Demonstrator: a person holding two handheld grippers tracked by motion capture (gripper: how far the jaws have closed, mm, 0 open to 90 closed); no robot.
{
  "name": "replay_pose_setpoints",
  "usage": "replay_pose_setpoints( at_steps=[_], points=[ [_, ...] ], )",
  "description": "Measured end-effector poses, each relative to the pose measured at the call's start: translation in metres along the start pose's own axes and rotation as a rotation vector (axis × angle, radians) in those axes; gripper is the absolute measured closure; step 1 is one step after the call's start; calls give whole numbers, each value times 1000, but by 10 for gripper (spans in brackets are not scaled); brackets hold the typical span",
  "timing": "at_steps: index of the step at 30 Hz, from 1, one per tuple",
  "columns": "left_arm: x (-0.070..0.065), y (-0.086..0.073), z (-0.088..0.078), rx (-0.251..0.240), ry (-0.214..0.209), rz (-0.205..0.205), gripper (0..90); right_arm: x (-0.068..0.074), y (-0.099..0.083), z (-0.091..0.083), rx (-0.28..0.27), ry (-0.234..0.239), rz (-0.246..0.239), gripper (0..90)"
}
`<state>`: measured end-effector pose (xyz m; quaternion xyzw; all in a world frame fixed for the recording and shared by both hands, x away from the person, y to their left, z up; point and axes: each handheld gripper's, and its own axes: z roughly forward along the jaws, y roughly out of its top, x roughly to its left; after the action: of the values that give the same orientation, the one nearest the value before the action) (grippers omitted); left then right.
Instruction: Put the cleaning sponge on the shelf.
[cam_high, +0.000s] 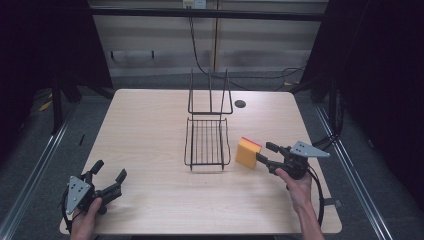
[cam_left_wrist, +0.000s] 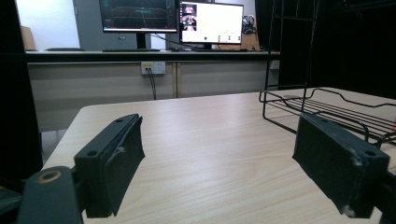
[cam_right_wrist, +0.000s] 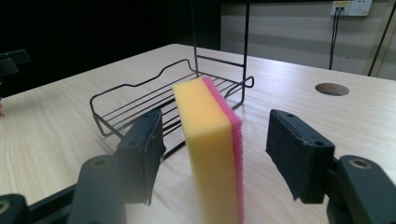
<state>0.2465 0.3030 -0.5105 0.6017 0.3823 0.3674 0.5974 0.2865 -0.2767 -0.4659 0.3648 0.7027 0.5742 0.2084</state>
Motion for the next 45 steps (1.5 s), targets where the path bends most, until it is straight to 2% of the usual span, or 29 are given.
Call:
replay_pose_setpoints(
  at_steps=[2,5,11,21,31,35,38,43,44,45],
  points=[
    [0,0,0,0,0,1,157,0,4,2,-13,17,-11,367],
    [0,0,0,-1,0,1,157,-2,2,6,-37,39,-1,372],
    [0,0,0,0,-1,1,157,-4,-4,14,0,26,0,381],
    [0,0,0,0,0,2,157,-7,-9,23,47,61,14,447],
    [0,0,0,0,0,3,157,-8,-11,25,69,45,3,489],
    [0,0,0,-1,0,2,157,-8,-10,26,57,48,11,537],
    [0,0,0,1,1,4,157,-8,-10,27,64,47,-1,579],
    [0,0,0,0,0,1,157,-6,-7,29,64,52,-20,597],
    [0,0,0,-1,0,2,157,-5,-7,29,67,40,-22,598],
    [0,0,0,1,1,4,157,-5,-6,29,68,52,-27,601]
  ],
)
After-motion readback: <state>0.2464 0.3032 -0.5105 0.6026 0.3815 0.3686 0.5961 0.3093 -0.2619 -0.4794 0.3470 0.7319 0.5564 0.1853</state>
